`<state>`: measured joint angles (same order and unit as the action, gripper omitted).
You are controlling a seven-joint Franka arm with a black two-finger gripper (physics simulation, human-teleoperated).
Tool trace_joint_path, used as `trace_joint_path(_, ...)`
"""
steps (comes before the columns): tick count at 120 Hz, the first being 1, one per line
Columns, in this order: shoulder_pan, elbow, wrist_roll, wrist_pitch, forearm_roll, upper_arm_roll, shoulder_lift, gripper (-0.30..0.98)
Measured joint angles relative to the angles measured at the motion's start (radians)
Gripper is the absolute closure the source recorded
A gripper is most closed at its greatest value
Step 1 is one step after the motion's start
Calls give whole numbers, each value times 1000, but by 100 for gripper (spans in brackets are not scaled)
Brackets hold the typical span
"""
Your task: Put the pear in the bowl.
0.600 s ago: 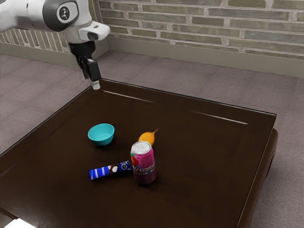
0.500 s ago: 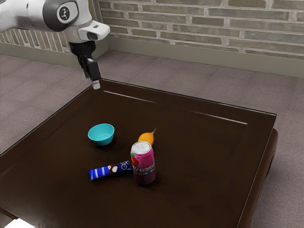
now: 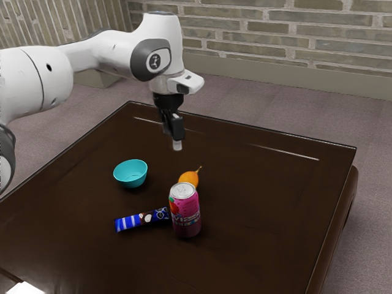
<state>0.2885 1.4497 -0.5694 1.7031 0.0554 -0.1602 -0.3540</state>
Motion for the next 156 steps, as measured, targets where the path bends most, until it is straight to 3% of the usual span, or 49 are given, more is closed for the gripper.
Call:
trace_joint_path(34,31,53,85,214,14,-66,-135,0)
trace_joint_path(75,7,58,173,470,131,-67,-299,0)
trace_joint_path(128,-21,54,254,578,231,-68,-384,0)
trace_joint_path(156,-17,61,291,588,242,-69,-377,25)
